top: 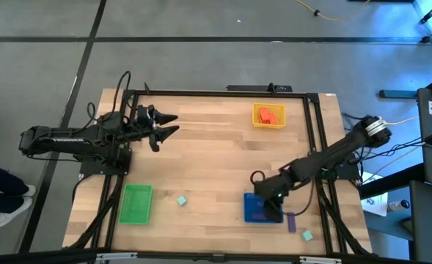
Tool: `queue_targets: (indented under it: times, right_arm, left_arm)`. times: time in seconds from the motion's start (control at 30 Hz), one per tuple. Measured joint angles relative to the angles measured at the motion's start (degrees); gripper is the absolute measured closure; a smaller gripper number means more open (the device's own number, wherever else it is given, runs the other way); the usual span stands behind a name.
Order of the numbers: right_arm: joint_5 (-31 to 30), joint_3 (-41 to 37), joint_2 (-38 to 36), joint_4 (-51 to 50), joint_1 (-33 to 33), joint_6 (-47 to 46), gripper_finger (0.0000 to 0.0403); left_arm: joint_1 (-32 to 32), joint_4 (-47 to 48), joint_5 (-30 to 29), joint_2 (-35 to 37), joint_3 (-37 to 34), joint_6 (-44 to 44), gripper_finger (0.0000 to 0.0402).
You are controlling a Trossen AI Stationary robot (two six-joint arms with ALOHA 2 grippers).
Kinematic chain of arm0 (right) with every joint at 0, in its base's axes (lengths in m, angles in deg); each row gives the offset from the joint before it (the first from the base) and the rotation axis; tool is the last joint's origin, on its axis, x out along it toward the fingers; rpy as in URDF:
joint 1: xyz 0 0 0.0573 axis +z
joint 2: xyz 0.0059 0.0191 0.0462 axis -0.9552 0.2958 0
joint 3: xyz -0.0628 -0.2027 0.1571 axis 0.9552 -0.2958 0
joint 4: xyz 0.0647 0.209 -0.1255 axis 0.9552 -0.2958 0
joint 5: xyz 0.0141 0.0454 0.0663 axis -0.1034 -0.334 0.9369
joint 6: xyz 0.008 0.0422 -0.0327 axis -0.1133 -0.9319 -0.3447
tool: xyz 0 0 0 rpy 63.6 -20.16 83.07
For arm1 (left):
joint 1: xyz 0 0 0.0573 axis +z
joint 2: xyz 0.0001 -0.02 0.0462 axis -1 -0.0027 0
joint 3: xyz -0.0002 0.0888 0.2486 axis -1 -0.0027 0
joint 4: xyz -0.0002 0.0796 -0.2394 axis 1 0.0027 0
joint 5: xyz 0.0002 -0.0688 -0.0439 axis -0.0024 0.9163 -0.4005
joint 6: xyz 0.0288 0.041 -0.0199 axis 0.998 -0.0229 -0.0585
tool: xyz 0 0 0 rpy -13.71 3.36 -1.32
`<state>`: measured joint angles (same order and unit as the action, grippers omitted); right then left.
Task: Sort & place blocks by color
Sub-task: Put the purple block into the blue bin
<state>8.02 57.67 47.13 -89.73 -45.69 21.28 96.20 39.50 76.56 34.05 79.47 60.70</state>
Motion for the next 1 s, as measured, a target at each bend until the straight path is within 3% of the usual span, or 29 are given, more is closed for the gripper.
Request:
queue_targets:
  times: [0.1,0.4,0.53,0.67,0.77,1.0]
  right_arm:
    - [-3.41,0.0,-6.31,-3.29,-0.1,1.73,0.0304]
    - [-31.97,0.0,-25.72,-0.44,-2.03,6.56,0.0304]
    - [-38.77,0.0,-30.51,2.5,-5.96,13.17,0.0304]
    - [-38.49,-0.66,-33.29,5.77,-11.36,19.7,0.0304]
    - [-34.67,-2.58,-34.1,11.33,-16.19,23.75,0.0304]
    - [-21.75,-4.26,-32.48,21.61,-25.64,27.1,0.0304]
  left_arm:
    - [0.01,0.01,0.0,-0.01,0.0,0.0,0.0173]
    - [0.0,0.01,0.0,-0.02,0.0,0.0,0.0173]
    - [-0.02,-0.11,0.05,-0.07,0.0,-0.02,0.0173]
    - [-0.89,-1.63,2.78,-0.11,0.13,0.0,0.0182]
    - [-2.57,-1.97,4.1,-1.74,1.23,0.68,0.0205]
    - [-6.8,-1.92,4.37,-7.05,3.86,6.28,0.0302]
